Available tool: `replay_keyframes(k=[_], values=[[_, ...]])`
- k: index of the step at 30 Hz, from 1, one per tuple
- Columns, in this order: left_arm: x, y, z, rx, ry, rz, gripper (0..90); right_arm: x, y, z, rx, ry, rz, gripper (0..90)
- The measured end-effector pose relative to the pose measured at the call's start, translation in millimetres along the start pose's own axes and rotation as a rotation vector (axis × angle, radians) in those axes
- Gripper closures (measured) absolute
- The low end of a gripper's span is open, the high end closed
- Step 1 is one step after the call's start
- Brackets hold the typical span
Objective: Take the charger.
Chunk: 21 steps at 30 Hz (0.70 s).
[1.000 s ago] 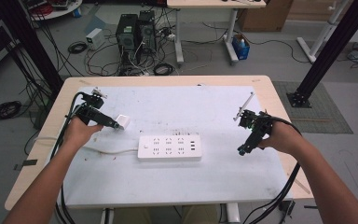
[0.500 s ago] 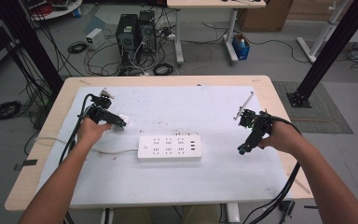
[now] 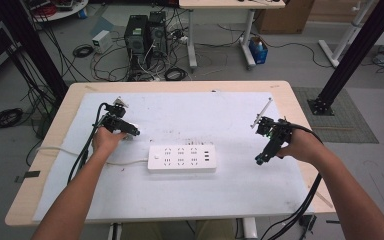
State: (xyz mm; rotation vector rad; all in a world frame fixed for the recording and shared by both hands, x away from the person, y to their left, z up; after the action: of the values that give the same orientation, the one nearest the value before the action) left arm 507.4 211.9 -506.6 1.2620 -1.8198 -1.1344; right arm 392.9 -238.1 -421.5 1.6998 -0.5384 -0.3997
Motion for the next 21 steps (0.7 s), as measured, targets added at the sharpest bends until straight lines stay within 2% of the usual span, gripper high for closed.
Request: replay_keyframes(k=[4, 7, 12, 13, 15, 17, 18, 21], values=[[2.7, -1.0, -0.9, 0.010, -0.011, 0.019, 20.3, 0.9, -0.3, -0.6, 0.003, 0.001, 0.001, 2.3], [6.0, -0.9, -1.7, 0.021, -0.022, 0.032, 28.2, 0.2, -1.3, -1.0, 0.004, -0.002, -0.001, 2.3], [10.6, -1.2, -2.0, 0.025, -0.032, 0.082, 37.8, 0.1, -1.7, -1.2, 0.003, -0.003, -0.004, 2.3], [10.3, -1.0, -1.9, 0.021, -0.038, 0.080, 39.8, 0.0, -1.7, -1.3, 0.004, -0.003, -0.004, 2.3], [10.5, -1.0, -1.6, 0.017, -0.026, 0.082, 39.9, 0.4, -1.9, -1.2, 0.006, 0.002, -0.005, 2.3], [9.2, -0.2, -1.1, 0.014, -0.044, 0.086, 41.2, 0.9, -1.6, -0.6, 0.004, 0.002, -0.005, 2.3], [9.6, -0.6, -1.6, 0.022, -0.040, 0.089, 41.8, 1.0, -1.6, -0.4, 0.004, 0.001, -0.004, 2.3], [9.2, 0.6, -1.5, 0.025, -0.080, 0.084, 42.2, 1.4, -1.4, 0.1, 0.005, 0.001, -0.004, 2.3]])
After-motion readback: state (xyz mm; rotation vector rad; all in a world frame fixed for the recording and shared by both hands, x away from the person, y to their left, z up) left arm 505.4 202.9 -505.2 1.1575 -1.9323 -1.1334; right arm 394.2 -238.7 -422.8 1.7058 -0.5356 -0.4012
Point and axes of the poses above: each handheld gripper's, and its own axes: y roughly backward along the jaws, z roughly out of its underside, x roughly to its right, the point moved 10 cm from there along -y, roughly forward along the jaws, and after that the axes turned 1 degree about -y, right-handed, at the moved point
